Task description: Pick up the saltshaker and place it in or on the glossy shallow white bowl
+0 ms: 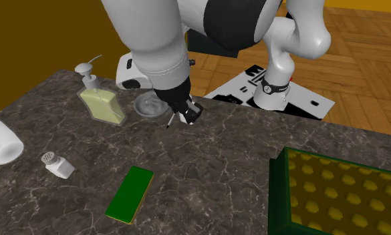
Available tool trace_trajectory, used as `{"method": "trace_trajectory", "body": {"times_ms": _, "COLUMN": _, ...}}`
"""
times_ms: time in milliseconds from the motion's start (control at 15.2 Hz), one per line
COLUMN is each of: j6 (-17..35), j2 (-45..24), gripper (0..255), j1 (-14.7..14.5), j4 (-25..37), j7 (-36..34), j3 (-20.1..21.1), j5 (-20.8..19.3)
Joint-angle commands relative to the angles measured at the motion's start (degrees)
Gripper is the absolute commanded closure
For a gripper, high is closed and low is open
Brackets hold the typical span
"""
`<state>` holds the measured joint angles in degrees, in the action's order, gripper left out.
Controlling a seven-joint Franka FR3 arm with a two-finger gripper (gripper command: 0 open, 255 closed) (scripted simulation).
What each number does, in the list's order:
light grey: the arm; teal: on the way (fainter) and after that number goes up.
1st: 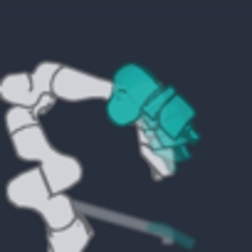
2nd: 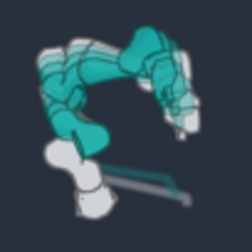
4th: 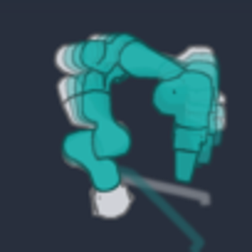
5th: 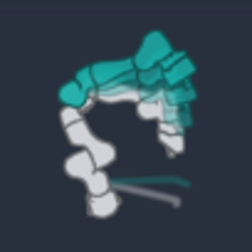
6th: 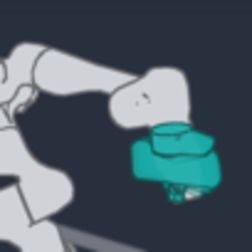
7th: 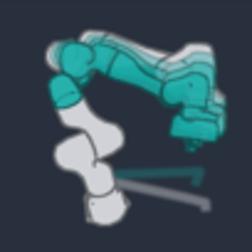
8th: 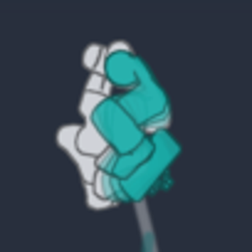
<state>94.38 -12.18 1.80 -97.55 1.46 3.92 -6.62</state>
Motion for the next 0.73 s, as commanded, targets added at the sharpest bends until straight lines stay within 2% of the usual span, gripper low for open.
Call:
{"method": "trace_trajectory", "body": {"times_ms": 0, "j6": 0.2, "j2": -0.3, "gripper": 255, "j1": 1.5, "j4": 0.3, "j7": 2.5, "j3": -1.1, "j5": -0.5}}
{"method": "trace_trajectory", "body": {"times_ms": 660, "j6": 1.4, "j2": -1.9, "gripper": 255, "j1": 8.9, "j4": 2.5, "j7": 14.7, "j3": -6.3, "j5": -2.4}}
